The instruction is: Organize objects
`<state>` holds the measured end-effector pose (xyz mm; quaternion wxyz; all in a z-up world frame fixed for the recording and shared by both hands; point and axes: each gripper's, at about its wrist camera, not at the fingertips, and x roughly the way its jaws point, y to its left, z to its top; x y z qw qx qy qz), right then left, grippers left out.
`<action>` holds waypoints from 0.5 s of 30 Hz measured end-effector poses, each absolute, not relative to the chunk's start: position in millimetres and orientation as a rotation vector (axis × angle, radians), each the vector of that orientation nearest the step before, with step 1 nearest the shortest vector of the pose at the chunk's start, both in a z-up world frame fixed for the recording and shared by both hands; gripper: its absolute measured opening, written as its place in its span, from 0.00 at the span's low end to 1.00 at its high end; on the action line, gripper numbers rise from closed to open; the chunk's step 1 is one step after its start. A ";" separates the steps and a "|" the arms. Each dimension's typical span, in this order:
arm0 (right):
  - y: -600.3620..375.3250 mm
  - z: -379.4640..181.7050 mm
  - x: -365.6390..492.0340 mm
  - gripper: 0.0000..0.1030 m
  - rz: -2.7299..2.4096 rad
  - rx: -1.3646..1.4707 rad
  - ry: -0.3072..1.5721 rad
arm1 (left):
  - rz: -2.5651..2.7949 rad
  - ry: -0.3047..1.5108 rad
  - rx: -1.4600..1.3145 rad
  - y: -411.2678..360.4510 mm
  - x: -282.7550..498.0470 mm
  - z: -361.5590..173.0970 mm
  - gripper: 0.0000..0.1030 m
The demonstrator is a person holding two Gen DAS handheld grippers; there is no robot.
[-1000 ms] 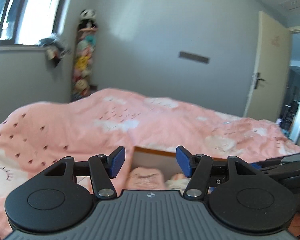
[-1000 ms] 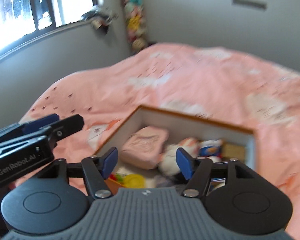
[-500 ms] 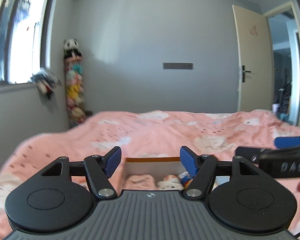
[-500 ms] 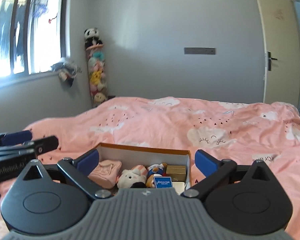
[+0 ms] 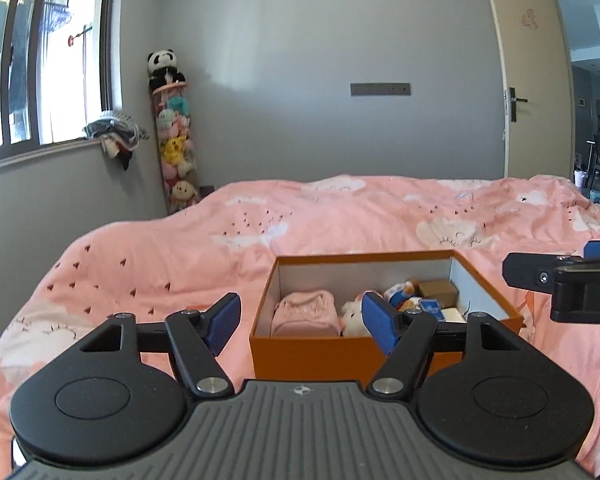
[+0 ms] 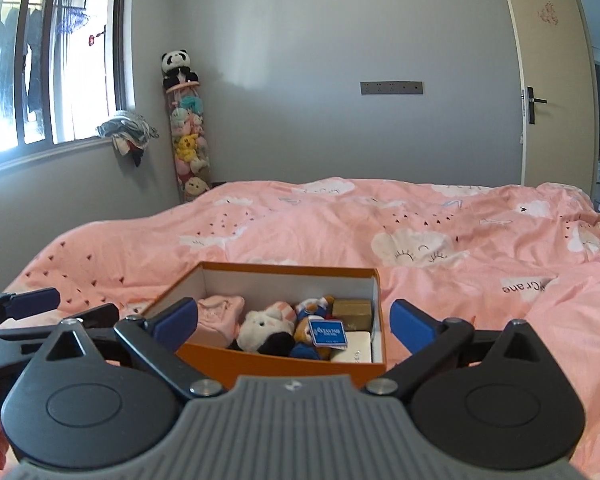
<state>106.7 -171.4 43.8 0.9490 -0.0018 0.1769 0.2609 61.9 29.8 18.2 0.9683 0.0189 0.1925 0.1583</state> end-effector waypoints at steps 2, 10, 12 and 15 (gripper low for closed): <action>-170.5 38.5 108.4 0.99 0.518 -0.004 0.367 | 0.326 0.396 0.036 30.5 60.2 14.1 0.79; -161.5 18.9 114.4 0.99 0.514 -0.018 0.417 | 0.349 0.420 0.039 34.6 61.7 -0.8 0.79; -159.2 16.7 115.6 0.99 0.511 -0.020 0.425 | 0.347 0.430 0.029 36.4 61.9 -3.0 0.79; -156.6 14.0 116.5 0.99 0.515 -0.027 0.436 | 0.354 0.444 0.020 38.8 61.1 -5.7 0.79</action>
